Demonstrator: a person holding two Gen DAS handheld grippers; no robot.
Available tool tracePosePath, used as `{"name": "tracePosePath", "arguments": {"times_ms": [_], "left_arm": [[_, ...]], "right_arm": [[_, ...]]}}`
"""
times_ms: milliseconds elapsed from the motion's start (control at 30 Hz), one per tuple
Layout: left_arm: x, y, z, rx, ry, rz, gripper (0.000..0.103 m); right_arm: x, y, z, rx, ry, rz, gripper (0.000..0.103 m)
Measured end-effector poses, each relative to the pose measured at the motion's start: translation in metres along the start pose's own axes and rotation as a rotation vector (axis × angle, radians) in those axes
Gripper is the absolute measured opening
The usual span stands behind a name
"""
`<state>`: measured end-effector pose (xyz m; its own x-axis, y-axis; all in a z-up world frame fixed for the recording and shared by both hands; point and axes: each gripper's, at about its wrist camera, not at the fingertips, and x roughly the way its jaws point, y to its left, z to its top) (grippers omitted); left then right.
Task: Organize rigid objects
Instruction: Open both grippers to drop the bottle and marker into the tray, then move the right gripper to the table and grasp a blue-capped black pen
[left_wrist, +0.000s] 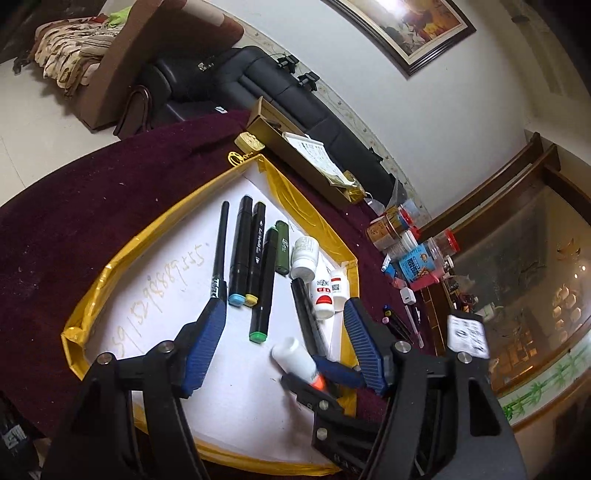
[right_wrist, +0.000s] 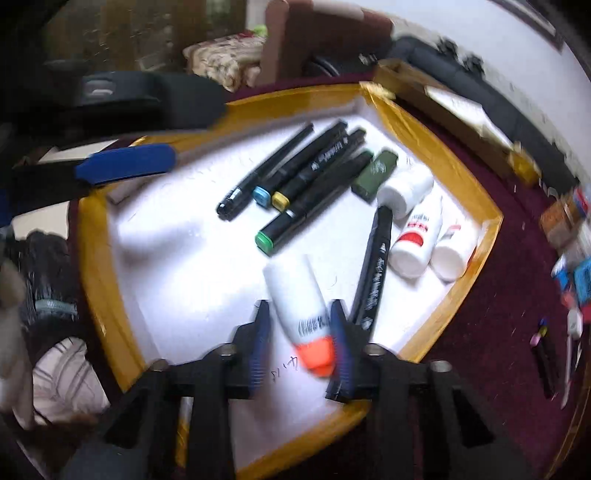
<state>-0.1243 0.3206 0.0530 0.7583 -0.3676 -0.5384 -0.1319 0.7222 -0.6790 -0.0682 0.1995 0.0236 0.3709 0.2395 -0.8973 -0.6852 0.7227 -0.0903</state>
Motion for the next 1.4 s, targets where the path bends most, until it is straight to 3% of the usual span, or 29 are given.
{"name": "tracePosePath", "arguments": {"times_ms": [233,333,433,533,667,867,1033,1133,1300,1400], "left_arm": [[-0.006,0.005,0.003,-0.012,-0.009,0.001,0.066],[-0.009,0.006,0.004,-0.007,-0.015,0.008,0.067],[-0.010,0.008,0.005,-0.014,-0.031,0.028,0.073],[-0.006,0.003,0.003,0.004,-0.014,0.034,0.073],[0.002,-0.017,-0.005,0.074,0.016,0.028,0.073],[0.009,-0.062,-0.026,0.216,0.049,0.006,0.073],[0.027,-0.098,-0.052,0.323,0.114,-0.009,0.073],[0.037,-0.115,-0.066,0.376,0.160,-0.012,0.073],[0.049,-0.135,-0.087,0.422,0.228,-0.005,0.073],[0.050,-0.145,-0.094,0.446,0.233,0.012,0.073]], "right_arm": [[0.013,-0.051,0.010,0.401,-0.053,0.219,0.025],[0.001,-0.061,0.004,0.442,-0.098,0.280,0.025],[-0.021,-0.074,-0.010,0.475,-0.167,0.287,0.030],[-0.042,-0.097,-0.035,0.526,-0.237,0.257,0.037],[-0.061,-0.135,-0.065,0.614,-0.293,0.208,0.037],[-0.084,-0.228,-0.127,0.860,-0.337,0.036,0.037],[-0.090,-0.300,-0.178,1.023,-0.320,-0.109,0.037],[-0.086,-0.325,-0.184,1.042,-0.290,-0.168,0.037],[-0.071,-0.375,-0.177,1.051,-0.259,-0.338,0.037],[-0.053,-0.407,-0.172,1.070,-0.245,-0.351,0.037]]}}
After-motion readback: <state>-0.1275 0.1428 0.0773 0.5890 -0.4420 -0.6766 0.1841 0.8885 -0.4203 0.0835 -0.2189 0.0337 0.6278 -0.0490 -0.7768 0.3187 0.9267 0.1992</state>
